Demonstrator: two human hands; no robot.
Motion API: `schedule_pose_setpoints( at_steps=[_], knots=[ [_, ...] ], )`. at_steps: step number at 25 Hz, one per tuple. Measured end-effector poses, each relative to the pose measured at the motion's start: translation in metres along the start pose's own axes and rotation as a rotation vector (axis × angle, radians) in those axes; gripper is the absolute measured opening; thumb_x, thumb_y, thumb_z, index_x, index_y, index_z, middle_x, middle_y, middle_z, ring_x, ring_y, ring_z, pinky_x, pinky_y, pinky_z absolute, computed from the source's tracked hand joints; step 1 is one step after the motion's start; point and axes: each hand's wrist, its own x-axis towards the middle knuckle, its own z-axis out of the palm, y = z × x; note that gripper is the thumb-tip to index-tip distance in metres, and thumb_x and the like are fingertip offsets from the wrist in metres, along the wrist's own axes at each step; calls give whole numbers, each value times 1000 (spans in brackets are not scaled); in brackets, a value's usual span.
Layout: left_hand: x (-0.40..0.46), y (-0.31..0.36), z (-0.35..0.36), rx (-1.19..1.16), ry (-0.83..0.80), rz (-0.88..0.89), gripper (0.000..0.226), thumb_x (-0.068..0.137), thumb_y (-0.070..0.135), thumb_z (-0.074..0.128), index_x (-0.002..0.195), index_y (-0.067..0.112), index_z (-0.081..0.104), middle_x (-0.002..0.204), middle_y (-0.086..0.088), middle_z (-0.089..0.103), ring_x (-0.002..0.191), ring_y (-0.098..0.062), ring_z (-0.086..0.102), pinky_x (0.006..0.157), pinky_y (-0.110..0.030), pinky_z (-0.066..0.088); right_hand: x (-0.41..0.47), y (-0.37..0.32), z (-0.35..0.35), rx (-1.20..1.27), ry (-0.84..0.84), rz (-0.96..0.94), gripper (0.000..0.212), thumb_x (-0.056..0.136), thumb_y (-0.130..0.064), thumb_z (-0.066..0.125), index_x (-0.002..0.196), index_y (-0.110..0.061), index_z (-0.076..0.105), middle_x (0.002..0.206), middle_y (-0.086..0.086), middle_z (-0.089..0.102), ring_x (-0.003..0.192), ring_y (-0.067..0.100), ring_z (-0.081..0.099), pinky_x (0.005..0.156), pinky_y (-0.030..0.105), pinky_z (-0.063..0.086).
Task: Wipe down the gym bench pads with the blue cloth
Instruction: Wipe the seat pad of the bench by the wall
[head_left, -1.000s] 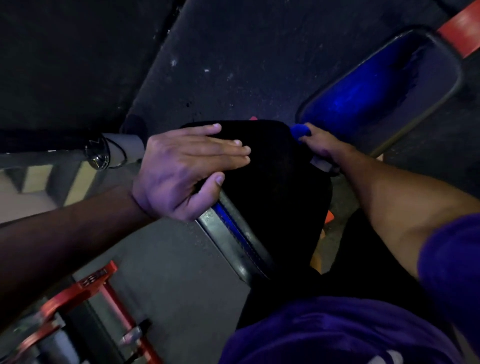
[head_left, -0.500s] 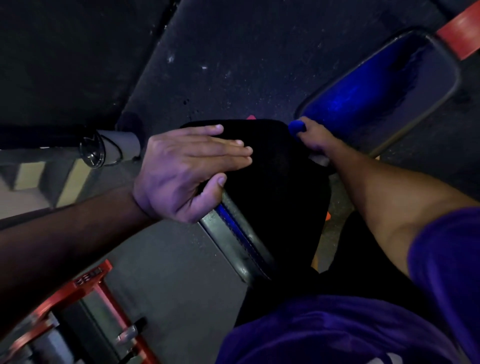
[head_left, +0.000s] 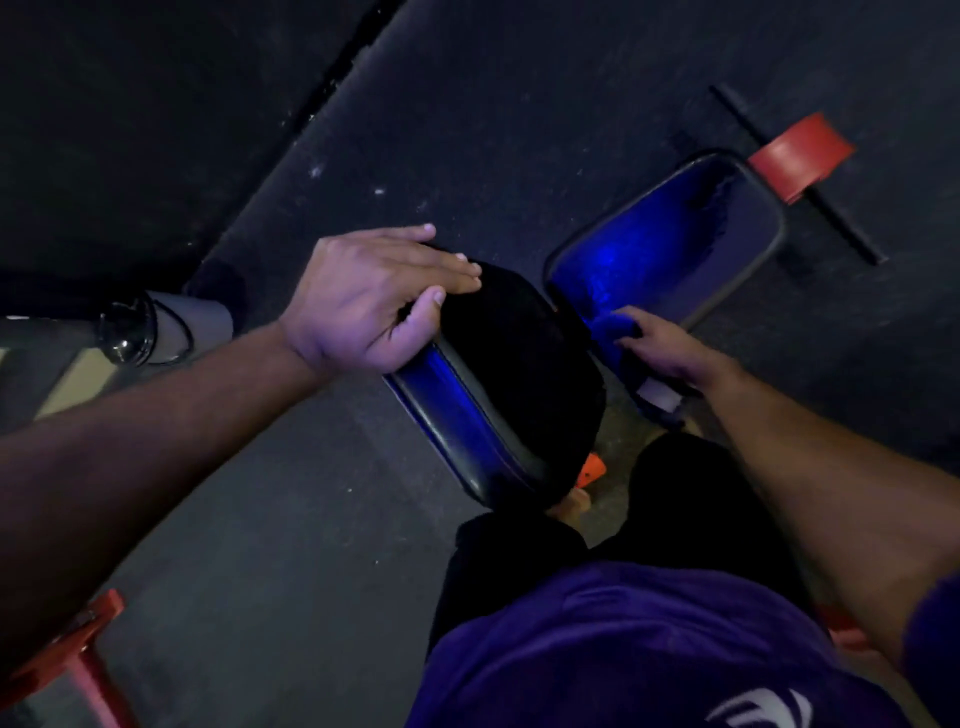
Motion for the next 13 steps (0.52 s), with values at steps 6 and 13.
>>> schedule_pose_setpoints(
  at_steps=[6,13],
  knots=[
    [-21,42,15,-22,145,-512,59,109,37,24,157,4,31,166,-12,25,156,-22,18,128,-33,4,-129,-101,-8,115,318,-231,33,90,-21,65,122,-31,60,112,-8,69,107,12,62,93,20,42],
    [-20,111,47,-299,389,-893,72,106,44,30,161,5,3,171,-9,-9,155,-14,-17,126,-28,-10,-229,-157,44,-82,135,-613,57,94,-60,37,149,-49,25,161,-18,20,132,13,35,114,30,24]
  ],
)
